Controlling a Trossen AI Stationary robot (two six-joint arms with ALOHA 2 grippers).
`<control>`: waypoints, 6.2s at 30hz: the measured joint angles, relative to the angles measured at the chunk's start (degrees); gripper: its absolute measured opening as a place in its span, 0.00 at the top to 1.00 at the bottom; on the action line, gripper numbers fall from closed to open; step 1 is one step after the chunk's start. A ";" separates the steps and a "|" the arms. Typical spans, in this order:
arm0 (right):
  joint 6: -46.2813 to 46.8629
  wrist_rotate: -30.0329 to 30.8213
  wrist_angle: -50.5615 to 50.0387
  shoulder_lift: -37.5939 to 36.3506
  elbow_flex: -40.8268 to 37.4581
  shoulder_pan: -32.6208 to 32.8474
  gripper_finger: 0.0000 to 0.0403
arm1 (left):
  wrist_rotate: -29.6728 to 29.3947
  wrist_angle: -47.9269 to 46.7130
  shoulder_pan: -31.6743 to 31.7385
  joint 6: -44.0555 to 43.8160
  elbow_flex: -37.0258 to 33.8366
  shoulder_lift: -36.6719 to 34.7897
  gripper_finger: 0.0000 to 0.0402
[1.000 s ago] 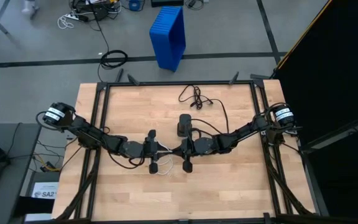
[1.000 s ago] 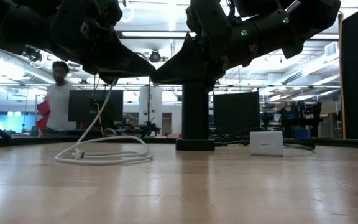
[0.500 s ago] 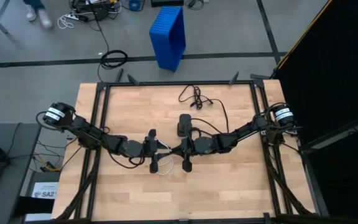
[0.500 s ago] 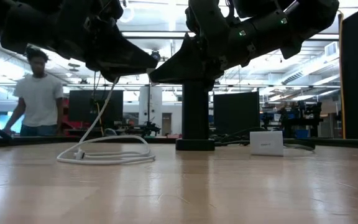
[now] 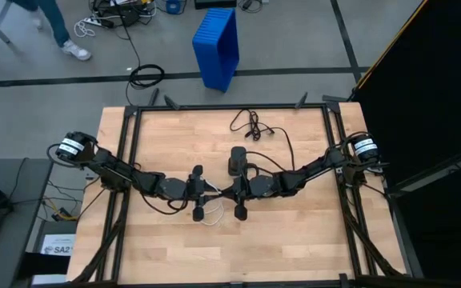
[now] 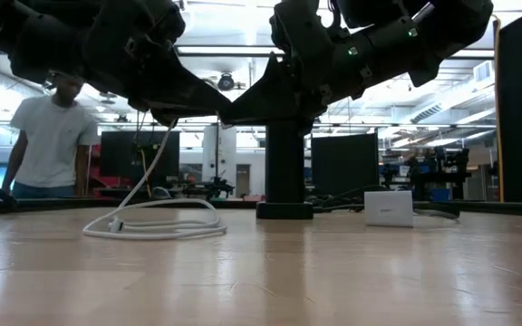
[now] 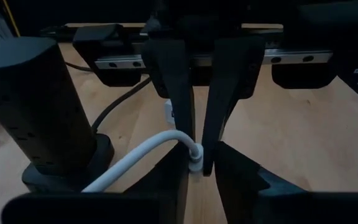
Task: Insert USB
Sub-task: Insert the white charger cable into the white charger adapter
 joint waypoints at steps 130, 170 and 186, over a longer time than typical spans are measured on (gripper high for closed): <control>-12.00 -28.02 -6.09 -7.43 2.28 -3.45 1.00 | -9.03 -10.10 4.87 23.72 15.56 -17.16 1.00; -38.42 7.65 -58.73 -7.43 29.71 -18.73 1.00 | -8.24 -39.48 1.15 30.54 33.55 -27.61 1.00; -32.47 13.64 -67.60 -5.43 26.85 -27.65 1.00 | -4.49 -42.79 0.31 24.73 31.16 -23.84 1.00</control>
